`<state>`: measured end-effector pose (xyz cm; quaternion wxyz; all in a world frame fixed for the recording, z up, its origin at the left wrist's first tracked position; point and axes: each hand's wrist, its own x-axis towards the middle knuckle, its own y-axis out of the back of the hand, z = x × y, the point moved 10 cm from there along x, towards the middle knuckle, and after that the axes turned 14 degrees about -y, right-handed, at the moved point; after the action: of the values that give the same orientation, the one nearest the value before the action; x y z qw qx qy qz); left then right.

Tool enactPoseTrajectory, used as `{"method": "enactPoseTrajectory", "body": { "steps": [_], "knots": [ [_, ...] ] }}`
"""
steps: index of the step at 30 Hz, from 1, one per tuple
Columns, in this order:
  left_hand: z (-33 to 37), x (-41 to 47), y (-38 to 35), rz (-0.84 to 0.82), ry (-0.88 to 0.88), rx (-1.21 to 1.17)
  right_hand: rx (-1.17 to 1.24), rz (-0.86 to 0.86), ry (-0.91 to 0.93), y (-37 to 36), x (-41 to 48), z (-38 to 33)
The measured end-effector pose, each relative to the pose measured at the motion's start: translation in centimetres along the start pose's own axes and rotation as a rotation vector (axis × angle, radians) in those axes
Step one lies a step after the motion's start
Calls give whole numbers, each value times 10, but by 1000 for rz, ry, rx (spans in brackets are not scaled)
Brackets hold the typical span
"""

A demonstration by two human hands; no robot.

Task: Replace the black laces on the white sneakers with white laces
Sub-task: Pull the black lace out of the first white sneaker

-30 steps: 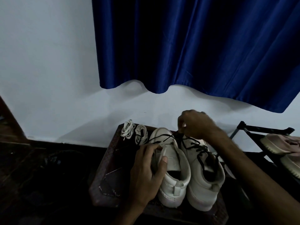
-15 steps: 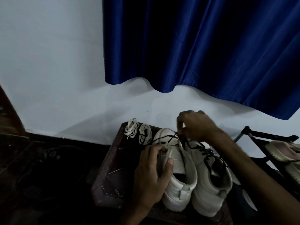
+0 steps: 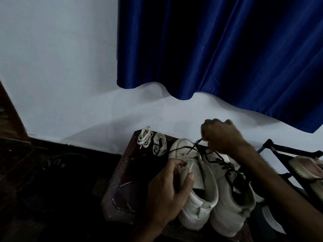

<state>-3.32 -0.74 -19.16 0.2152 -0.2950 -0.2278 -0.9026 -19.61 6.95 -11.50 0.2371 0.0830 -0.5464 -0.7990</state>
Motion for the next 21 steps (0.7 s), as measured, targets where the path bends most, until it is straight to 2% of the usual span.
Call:
{"method": "enactPoseTrajectory", "body": {
  "steps": [3, 6, 10, 11, 13, 17, 21],
  "knots": [
    [-3, -1, -1, 2, 2, 7, 107, 66, -139, 7, 9, 32],
    [-3, -1, 0, 10, -7, 12, 537, -86, -136, -4, 8, 32],
    [-4, 0, 2, 47, -10, -26, 1040, -140, -254, -1, 7, 41],
    [-5, -1, 3, 59, -6, -36, 1053, -139, -267, -3, 7, 41],
    [-7, -2, 4, 74, 3, -53, 921, -119, -237, -6, 6, 31],
    [-7, 0, 3, 95, -4, -83, 646, -120, -71, -17, 0, -3],
    [-8, -2, 3, 100, 5, -88, 624, -61, -47, -17, -4, -16]
  ]
}}
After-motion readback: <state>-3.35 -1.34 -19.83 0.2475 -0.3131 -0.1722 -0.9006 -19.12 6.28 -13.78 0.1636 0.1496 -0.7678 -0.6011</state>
